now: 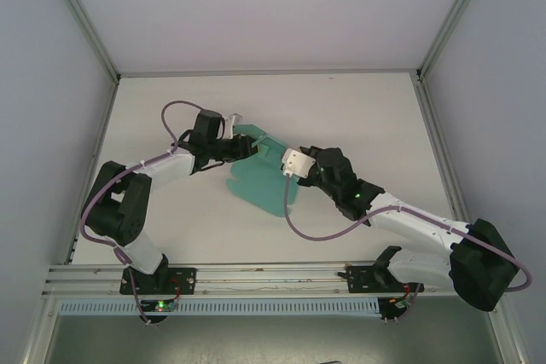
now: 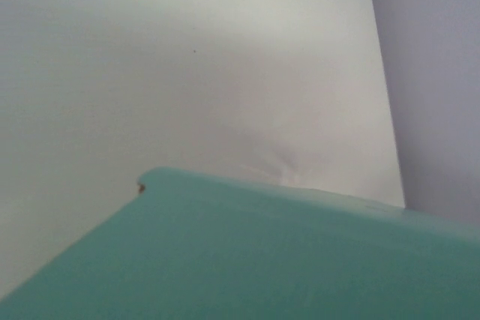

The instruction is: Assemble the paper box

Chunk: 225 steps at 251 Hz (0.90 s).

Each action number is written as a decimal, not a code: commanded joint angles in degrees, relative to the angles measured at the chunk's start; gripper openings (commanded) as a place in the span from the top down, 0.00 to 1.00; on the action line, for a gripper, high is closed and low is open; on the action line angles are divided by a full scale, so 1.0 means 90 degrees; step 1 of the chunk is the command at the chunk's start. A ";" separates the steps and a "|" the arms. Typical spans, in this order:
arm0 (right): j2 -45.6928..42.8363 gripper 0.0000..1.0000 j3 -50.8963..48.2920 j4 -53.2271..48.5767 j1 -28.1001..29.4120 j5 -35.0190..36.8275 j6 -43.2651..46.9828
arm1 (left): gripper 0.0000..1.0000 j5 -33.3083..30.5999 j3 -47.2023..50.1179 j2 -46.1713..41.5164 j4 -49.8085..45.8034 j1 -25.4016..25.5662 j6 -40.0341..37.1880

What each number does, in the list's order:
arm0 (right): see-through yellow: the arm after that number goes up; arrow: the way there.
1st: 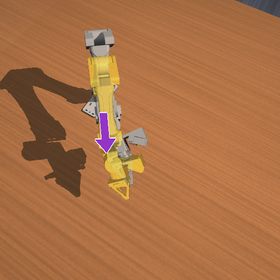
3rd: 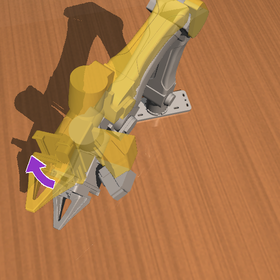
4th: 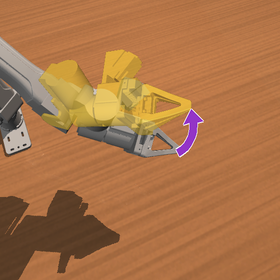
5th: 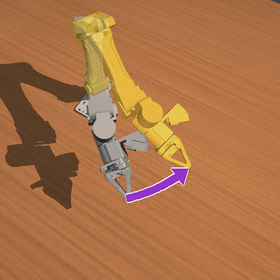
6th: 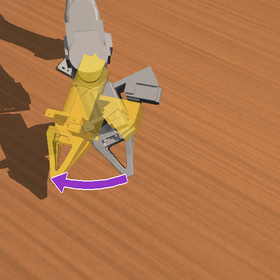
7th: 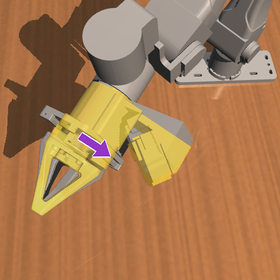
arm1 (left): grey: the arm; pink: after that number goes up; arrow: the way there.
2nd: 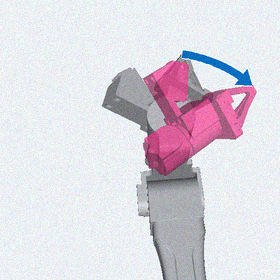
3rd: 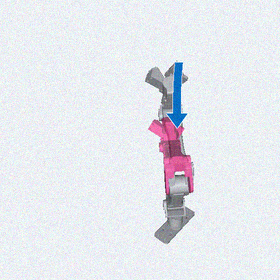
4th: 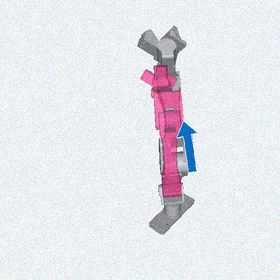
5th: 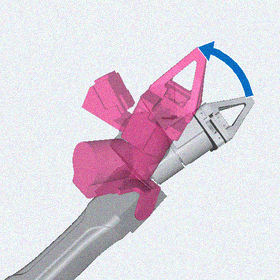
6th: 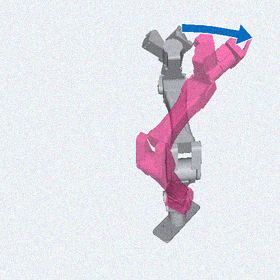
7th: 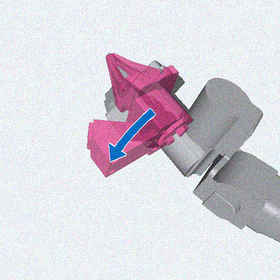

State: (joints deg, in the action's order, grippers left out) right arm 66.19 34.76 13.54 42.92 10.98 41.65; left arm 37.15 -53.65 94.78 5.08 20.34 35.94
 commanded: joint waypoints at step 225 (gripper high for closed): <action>0.1834 1.00 0.0202 0.1932 0.0220 0.1775 0.3410 | 0.00 -0.2985 0.0202 -0.2213 -0.3074 -0.0479 -0.0934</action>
State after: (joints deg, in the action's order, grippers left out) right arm 80.38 38.92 21.63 43.77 24.14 64.40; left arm 11.55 -48.18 72.62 -21.89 16.75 29.50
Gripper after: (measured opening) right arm 0.057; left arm 0.997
